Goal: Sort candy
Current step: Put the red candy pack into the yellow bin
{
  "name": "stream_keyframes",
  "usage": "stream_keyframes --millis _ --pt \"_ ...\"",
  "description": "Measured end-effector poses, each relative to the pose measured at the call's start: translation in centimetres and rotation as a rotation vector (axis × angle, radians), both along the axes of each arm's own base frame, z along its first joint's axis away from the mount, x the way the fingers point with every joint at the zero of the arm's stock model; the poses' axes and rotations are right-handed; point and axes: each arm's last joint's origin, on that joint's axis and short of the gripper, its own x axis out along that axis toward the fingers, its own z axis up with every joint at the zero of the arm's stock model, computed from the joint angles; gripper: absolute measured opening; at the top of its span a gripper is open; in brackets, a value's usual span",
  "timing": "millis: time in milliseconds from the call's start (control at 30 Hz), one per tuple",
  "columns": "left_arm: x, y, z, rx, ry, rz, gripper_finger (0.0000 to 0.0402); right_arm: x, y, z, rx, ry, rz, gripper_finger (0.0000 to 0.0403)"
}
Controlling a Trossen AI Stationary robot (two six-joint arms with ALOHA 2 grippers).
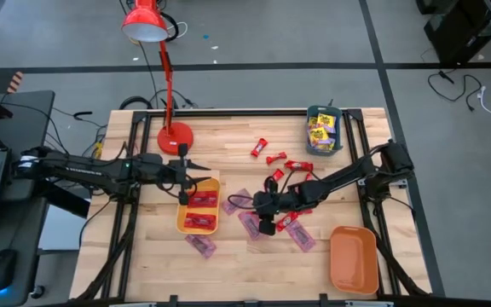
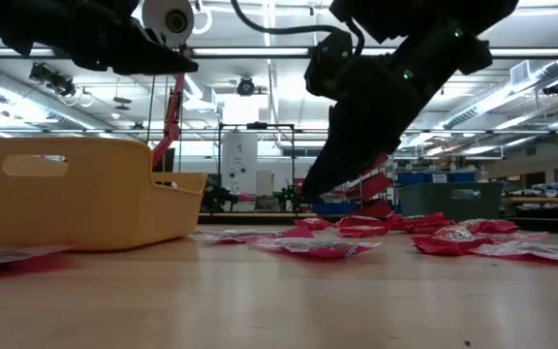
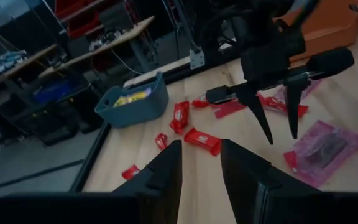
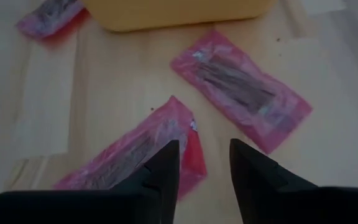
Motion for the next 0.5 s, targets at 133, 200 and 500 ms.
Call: stream_keyframes --millis 133,200,500 --pt "-0.1 0.0 -0.3 -0.044 0.007 0.009 0.0113 0.3 0.4 -0.8 0.0 -0.004 0.008 0.0134" --pt "-0.1 0.0 -0.3 -0.049 0.008 0.01 0.0113 0.4 0.6 -0.9 0.001 -0.009 0.011 0.0136" --pt "-0.1 -0.1 -0.6 -0.112 0.031 -0.003 0.0113 0.3 1.1 -1.4 -0.022 -0.005 0.019 0.014"
